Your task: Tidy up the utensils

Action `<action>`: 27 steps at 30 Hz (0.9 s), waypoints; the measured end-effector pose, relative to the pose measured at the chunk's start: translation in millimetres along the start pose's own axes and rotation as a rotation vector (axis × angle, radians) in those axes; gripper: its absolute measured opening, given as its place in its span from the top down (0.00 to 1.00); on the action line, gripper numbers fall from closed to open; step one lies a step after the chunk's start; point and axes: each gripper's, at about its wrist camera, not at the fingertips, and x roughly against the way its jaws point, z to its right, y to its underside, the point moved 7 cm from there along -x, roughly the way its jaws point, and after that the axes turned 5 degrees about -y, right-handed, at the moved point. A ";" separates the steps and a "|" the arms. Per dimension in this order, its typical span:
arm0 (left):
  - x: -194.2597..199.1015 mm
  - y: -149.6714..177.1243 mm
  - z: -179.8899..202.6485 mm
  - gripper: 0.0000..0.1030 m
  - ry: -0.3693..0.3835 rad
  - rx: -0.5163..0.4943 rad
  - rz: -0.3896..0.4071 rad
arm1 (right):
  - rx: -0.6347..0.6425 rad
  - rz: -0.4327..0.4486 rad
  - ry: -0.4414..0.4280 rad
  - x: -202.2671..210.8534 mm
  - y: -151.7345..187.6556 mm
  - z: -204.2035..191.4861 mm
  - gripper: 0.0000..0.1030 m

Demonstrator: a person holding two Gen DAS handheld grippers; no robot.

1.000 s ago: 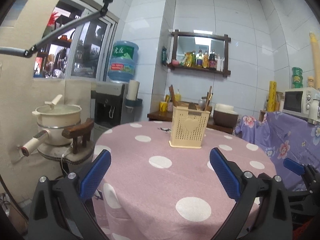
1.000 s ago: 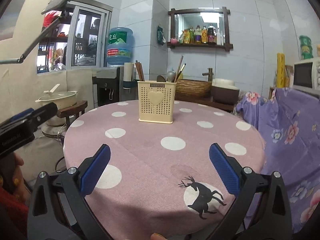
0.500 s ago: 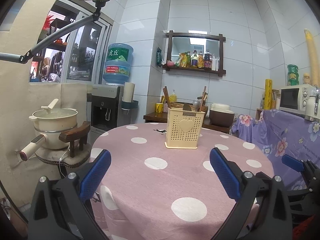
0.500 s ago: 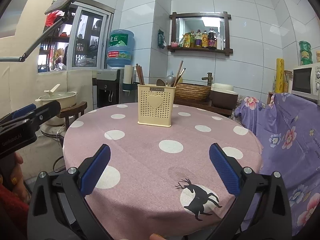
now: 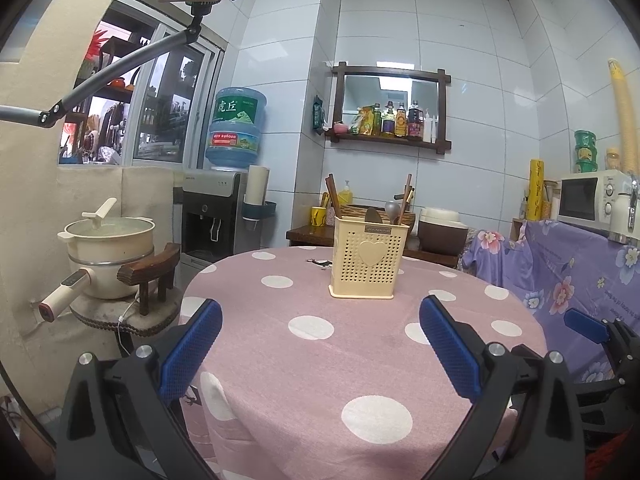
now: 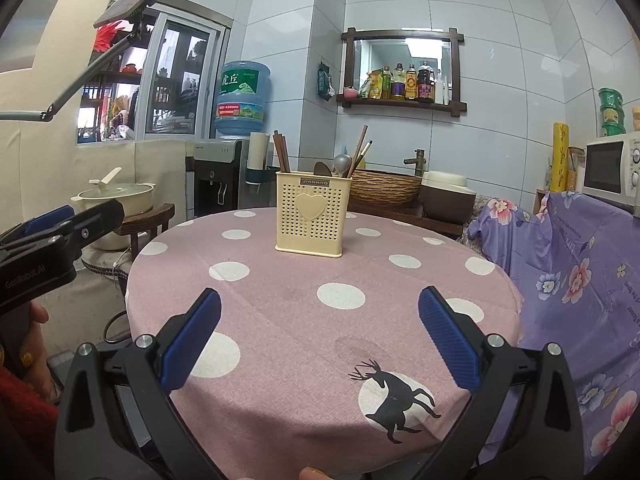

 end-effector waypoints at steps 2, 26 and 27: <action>0.5 -0.4 0.2 0.05 0.000 -0.001 0.000 | 0.001 0.002 0.001 0.4 -0.2 -0.1 0.05; -0.7 -0.5 -1.8 0.05 -0.006 0.006 -0.005 | 0.004 0.003 0.004 0.6 -0.8 2.0 0.05; -0.3 -0.8 -2.4 0.05 -0.009 0.006 -0.002 | 0.005 0.003 0.004 0.6 -0.9 2.0 0.05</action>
